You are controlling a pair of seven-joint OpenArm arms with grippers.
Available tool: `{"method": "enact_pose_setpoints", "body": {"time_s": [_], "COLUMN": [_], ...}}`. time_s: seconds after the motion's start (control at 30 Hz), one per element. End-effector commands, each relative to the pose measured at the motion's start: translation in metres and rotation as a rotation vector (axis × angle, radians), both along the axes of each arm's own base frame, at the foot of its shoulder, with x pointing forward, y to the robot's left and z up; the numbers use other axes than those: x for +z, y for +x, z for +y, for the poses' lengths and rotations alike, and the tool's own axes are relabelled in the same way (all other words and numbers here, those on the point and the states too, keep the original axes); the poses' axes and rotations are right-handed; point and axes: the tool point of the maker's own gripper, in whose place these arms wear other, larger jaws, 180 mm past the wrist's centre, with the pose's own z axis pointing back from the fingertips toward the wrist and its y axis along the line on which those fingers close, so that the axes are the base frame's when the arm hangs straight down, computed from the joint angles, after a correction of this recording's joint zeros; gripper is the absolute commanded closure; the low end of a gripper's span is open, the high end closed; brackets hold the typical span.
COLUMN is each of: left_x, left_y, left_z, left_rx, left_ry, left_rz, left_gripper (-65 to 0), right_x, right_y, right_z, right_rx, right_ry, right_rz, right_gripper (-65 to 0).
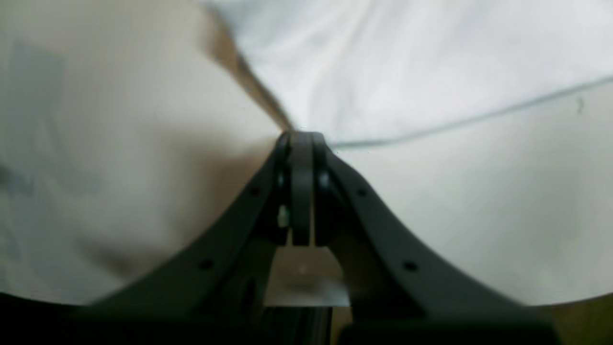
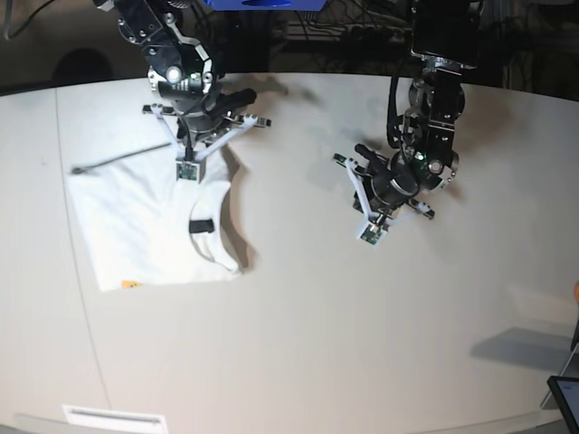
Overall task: Fold the T-shirt properly
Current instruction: 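Move the left gripper to the shirt's hem and grasp it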
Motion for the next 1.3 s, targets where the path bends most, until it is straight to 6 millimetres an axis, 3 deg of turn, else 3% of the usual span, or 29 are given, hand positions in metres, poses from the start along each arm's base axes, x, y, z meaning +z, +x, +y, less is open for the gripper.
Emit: {"method": "enact_pose_setpoints", "body": {"time_s": [0.0, 0.17, 0.27, 0.43, 0.57, 0.7, 0.9, 1.07, 1.13, 1.27], "left_x": [0.004, 0.010, 0.032, 0.094, 0.101, 0.121, 0.154, 0.133, 0.119, 0.102], "left_y": [0.002, 0.005, 0.005, 0.003, 0.001, 0.004, -0.001, 0.016, 0.027, 0.026], "left_z": [0.006, 0.004, -0.006, -0.011, -0.025, -0.069, -0.161, -0.215, -0.222, -0.241], "left_rx": [0.004, 0.001, -0.039, -0.077, -0.136, -0.208, -0.388, -0.392, -0.328, -0.316], "left_ry": [0.021, 0.018, 0.007, -0.016, -0.044, -0.185, -0.402, -0.525, -0.556, -0.633], "left_rz": [-0.004, -0.025, -0.092, -0.271, -0.297, -0.418, -0.543, -0.464, -0.439, -0.430], "left_gripper": [0.0, 0.0, 0.0, 0.0, 0.0, 0.0, 0.0, 0.0, 0.0, 0.0], "right_x": [0.012, 0.016, 0.016, 0.024, 0.031, 0.037, 0.056, 0.077, 0.078, 0.061], "right_y": [0.011, 0.016, 0.018, 0.025, 0.035, 0.047, 0.074, 0.087, 0.088, 0.091], "right_z": [-0.003, -0.003, -0.009, -0.017, -0.026, -0.040, -0.109, -0.170, -0.185, -0.199], "right_rx": [-0.013, -0.013, -0.011, -0.010, -0.014, -0.041, -0.228, -0.376, -0.412, -0.434], "right_ry": [-0.002, -0.002, -0.016, -0.039, -0.067, -0.090, -0.173, -0.261, -0.282, -0.319], "right_rz": [-0.059, -0.079, -0.087, -0.145, -0.221, -0.253, -0.338, -0.430, -0.431, -0.388], "right_gripper": [-0.7, -0.7, -0.7, -0.9, -0.9, -0.9, -1.0, -1.0, -1.0, -0.9]}}
